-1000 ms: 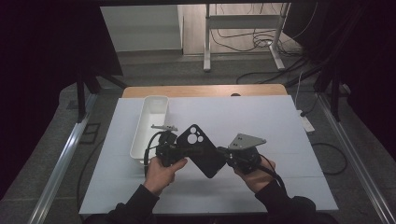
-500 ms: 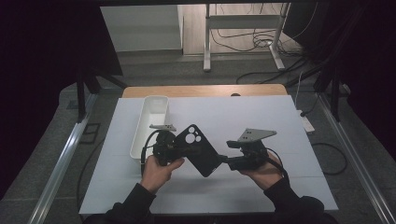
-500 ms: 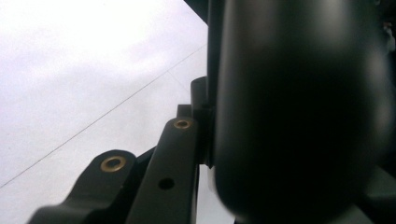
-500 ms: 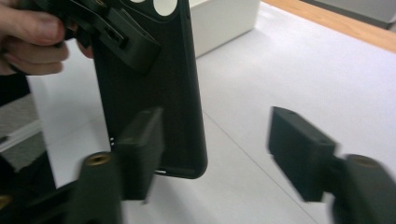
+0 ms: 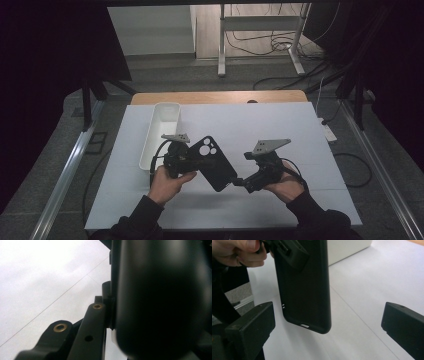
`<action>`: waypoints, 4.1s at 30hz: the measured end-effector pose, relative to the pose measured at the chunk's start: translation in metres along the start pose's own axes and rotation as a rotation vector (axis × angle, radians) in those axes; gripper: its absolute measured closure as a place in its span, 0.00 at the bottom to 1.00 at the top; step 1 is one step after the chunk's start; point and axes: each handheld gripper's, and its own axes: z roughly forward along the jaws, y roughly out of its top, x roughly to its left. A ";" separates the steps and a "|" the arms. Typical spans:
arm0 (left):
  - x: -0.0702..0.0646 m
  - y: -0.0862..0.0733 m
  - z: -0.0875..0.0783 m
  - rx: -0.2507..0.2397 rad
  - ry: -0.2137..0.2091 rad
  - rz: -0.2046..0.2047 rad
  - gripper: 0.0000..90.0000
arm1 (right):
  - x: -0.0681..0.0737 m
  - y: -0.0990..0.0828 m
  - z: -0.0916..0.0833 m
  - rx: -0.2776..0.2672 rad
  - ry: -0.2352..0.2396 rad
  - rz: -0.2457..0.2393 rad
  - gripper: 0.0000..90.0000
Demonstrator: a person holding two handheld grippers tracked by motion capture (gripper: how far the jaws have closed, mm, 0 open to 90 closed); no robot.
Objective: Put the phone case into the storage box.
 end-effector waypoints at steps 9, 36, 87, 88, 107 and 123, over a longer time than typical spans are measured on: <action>-0.003 0.001 0.002 0.008 -0.021 0.036 0.95 | 0.000 0.000 0.002 -0.010 0.048 0.027 0.00; -0.017 0.003 0.014 0.037 -0.134 0.167 0.95 | 0.008 0.003 0.016 0.085 0.255 0.012 0.68; -0.025 0.011 -0.006 -0.085 0.229 0.159 0.04 | 0.008 0.006 -0.004 -0.022 0.058 -0.008 0.96; -0.025 0.011 -0.007 -0.089 0.241 0.155 0.02 | 0.008 0.006 -0.004 -0.024 0.050 -0.009 0.96; -0.026 0.010 -0.009 -0.089 0.325 0.121 0.18 | 0.012 0.005 -0.004 -0.060 -0.027 0.002 0.96; -0.031 0.011 -0.010 -0.084 0.262 0.093 0.74 | 0.016 0.005 0.001 -0.050 -0.044 -0.013 0.96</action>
